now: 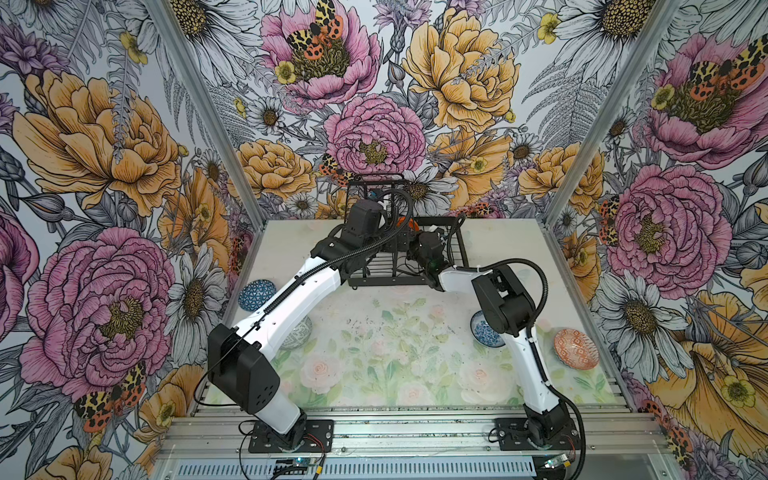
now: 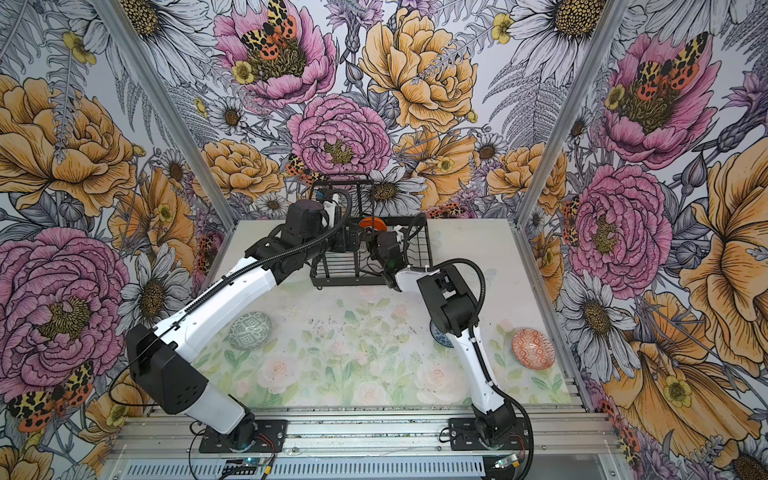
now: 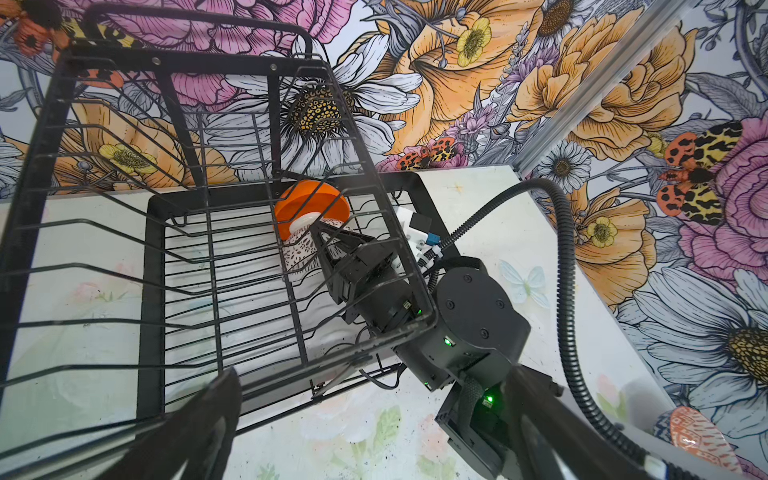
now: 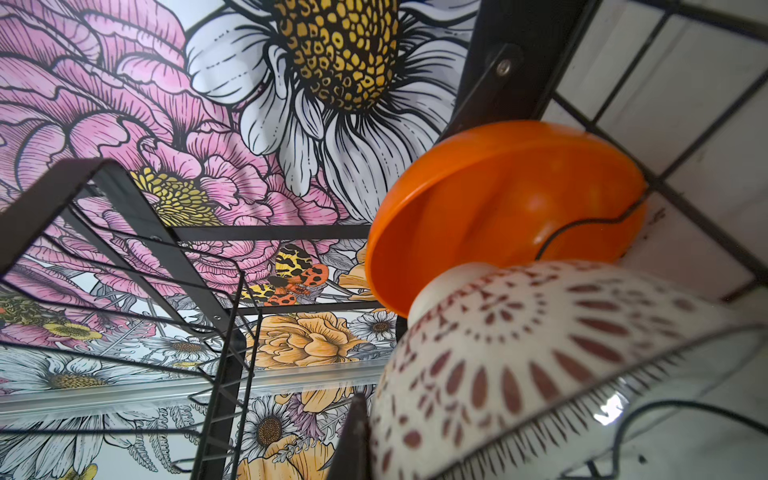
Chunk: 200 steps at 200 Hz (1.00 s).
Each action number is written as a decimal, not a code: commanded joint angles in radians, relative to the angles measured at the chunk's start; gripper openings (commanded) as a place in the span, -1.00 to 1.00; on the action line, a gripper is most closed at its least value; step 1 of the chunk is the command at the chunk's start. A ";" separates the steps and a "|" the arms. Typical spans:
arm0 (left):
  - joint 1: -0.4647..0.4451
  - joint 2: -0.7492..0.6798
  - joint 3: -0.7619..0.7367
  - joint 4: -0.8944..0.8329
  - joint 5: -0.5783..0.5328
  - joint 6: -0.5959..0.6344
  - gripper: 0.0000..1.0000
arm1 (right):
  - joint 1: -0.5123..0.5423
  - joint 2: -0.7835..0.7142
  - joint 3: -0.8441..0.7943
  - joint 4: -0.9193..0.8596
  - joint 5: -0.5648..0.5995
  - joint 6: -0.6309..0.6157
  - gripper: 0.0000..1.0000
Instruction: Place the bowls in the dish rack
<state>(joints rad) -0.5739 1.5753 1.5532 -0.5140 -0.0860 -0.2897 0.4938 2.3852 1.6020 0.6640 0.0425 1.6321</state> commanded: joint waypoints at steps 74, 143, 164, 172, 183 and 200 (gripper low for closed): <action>-0.014 -0.030 -0.007 -0.005 -0.023 -0.020 0.97 | 0.004 0.017 0.022 0.077 0.093 0.019 -1.00; -0.015 -0.018 0.004 -0.006 -0.023 -0.016 0.97 | -0.005 0.020 0.006 0.140 0.135 0.019 -1.00; -0.016 -0.016 0.001 -0.005 -0.024 -0.022 0.97 | -0.013 0.015 0.013 0.138 0.125 0.007 -1.00; -0.015 -0.014 0.002 -0.005 -0.023 -0.026 0.97 | -0.015 0.012 0.012 0.141 0.125 0.005 -1.00; -0.018 -0.008 0.006 -0.005 -0.021 -0.028 0.97 | -0.016 0.010 0.005 0.155 0.128 -0.001 -1.00; -0.021 -0.001 0.016 -0.005 -0.021 -0.027 0.97 | -0.021 -0.003 -0.007 0.162 0.137 -0.023 -1.00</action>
<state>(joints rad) -0.5827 1.5574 1.5375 -0.5205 -0.0895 -0.3073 0.4847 2.3867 1.5982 0.7319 0.1448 1.6527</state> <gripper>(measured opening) 0.986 0.081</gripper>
